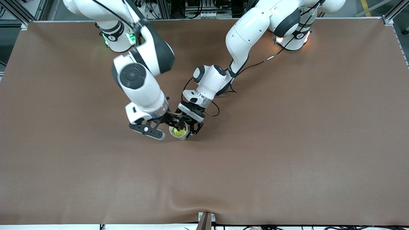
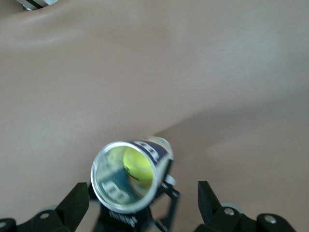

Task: Insert tennis ball vertically with right arm
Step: 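Release the second ball into the can with the right gripper, then withdraw the right gripper while the left gripper lowers the can onto table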

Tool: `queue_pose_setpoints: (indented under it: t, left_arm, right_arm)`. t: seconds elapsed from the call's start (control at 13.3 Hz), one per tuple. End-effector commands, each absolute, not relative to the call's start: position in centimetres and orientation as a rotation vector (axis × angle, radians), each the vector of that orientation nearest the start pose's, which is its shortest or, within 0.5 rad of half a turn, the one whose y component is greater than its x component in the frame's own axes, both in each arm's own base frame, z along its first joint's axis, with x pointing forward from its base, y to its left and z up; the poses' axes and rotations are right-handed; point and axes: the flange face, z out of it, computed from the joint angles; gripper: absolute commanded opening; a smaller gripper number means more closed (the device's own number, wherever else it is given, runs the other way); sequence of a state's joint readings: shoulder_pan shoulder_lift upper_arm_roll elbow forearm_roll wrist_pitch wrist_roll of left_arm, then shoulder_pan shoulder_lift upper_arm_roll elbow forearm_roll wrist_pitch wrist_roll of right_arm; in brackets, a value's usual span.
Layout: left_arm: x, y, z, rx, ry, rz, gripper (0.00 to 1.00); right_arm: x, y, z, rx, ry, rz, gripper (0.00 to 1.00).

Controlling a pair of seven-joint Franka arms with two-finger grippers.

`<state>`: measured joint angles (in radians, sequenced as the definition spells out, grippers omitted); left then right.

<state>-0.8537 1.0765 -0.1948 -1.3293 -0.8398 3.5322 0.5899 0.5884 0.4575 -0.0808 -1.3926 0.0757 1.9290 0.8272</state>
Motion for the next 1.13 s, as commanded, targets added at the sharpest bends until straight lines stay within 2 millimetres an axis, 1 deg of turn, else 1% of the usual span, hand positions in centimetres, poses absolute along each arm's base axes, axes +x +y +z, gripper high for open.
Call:
queue_pose_setpoints:
  t: [0.0, 0.15, 0.3, 0.38, 0.45, 0.6, 0.68, 0.83, 0.9, 1.05]
  left_arm:
    - [48.4, -56.8, 18.8, -3.125, 0.751, -1.588, 1.00]
    - [48.5, -56.9, 18.9, -3.120, 0.758, -1.593, 1.00]
    - [48.6, -56.9, 19.6, -3.113, 0.762, -1.607, 1.00]
    - [48.5, -56.9, 19.9, -3.112, 0.764, -1.610, 1.00]
    - [48.5, -56.9, 20.0, -3.112, 0.766, -1.608, 1.00]
    - [48.4, -56.8, 19.7, -3.111, 0.771, -1.598, 1.00]
    - [48.3, -56.7, 19.4, -3.112, 0.774, -1.589, 1.00]
    - [48.0, -56.3, 18.7, -3.109, 0.783, -1.561, 1.00]
    - [47.8, -56.0, 18.7, -3.109, 0.792, -1.543, 1.00]
    - [47.3, -55.4, 18.0, -3.103, 0.811, -1.501, 1.00]
  right_arm:
    - [58.0, 31.9, 51.8, -3.062, 0.404, 0.020, 1.00]
    - [55.8, 30.0, 55.7, -3.097, 0.292, 0.065, 1.00]
    - [53.8, 28.1, 59.4, -3.113, 0.188, 0.087, 1.00]
    - [53.3, 26.8, 60.5, -3.123, 0.147, 0.103, 1.00]
    - [53.5, 24.4, 61.4, -3.129, 0.121, 0.116, 1.00]
    - [54.1, 18.7, 63.0, -3.130, 0.077, 0.164, 1.00]
    - [54.2, 16.5, 63.6, -3.130, 0.090, 0.204, 1.00]
    - [54.2, 13.3, 66.1, -3.123, 0.144, 0.190, 1.00]
    - [54.3, 12.2, 66.6, -3.120, 0.160, 0.180, 1.00]
    - [55.0, 8.6, 66.8, -3.095, 0.201, 0.171, 1.00]
